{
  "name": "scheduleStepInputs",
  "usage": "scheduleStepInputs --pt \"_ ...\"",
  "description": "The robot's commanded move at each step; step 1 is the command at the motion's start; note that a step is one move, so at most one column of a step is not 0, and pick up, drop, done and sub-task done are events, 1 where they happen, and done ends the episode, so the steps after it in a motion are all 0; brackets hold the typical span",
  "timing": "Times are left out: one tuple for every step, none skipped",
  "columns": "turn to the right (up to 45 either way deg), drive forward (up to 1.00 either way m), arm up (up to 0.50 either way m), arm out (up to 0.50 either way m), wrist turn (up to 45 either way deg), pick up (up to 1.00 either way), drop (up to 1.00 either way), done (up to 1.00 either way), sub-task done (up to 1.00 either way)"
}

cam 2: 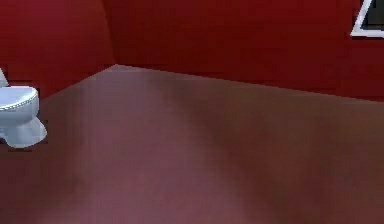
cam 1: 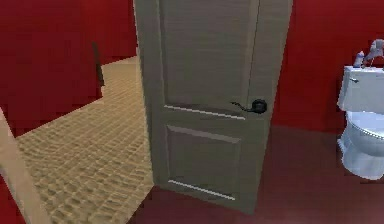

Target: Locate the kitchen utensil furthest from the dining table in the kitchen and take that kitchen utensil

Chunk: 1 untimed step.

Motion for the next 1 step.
scheduleStepInputs --pt "0.0 0.6 0.0 0.0 0.0 0.0 0.0 0.0 0.0"
